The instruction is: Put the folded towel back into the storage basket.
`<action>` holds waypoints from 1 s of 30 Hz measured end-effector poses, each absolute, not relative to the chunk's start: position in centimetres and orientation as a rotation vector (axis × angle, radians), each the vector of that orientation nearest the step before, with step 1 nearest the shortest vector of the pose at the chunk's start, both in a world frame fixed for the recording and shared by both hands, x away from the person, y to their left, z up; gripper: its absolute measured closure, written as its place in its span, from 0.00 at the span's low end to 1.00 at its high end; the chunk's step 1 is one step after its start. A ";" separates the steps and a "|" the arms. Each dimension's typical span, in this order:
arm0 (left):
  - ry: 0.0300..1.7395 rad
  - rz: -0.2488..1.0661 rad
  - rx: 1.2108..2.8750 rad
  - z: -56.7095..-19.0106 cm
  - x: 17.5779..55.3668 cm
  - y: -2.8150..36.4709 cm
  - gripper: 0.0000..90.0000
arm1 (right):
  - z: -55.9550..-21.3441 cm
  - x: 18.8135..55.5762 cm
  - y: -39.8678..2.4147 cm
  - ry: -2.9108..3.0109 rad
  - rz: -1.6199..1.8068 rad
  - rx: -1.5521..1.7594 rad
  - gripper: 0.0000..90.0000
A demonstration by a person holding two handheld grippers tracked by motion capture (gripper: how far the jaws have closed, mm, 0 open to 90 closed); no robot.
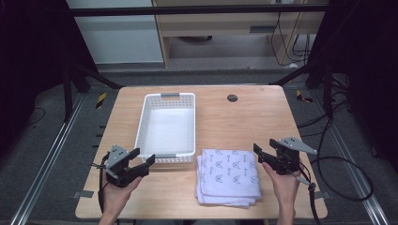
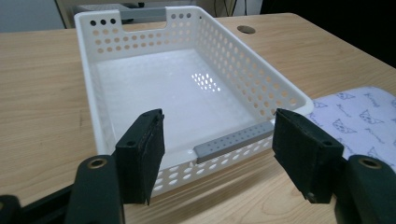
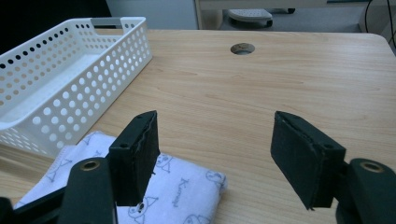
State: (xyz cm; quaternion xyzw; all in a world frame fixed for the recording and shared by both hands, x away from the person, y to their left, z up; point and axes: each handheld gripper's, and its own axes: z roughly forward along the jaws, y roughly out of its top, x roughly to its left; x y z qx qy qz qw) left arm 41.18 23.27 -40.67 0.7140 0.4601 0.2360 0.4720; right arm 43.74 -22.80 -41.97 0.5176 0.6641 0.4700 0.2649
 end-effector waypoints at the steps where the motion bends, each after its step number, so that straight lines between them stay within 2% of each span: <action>1: 1.123 0.577 1.750 -40.6 41.2 23.1 0.37 | -41.9 43.8 -22.8 1.796 1.269 1.398 0.36; 30: 1.036 0.507 1.840 -41.4 40.9 17.4 0.40 | -42.0 44.7 -21.4 1.904 1.247 1.351 0.36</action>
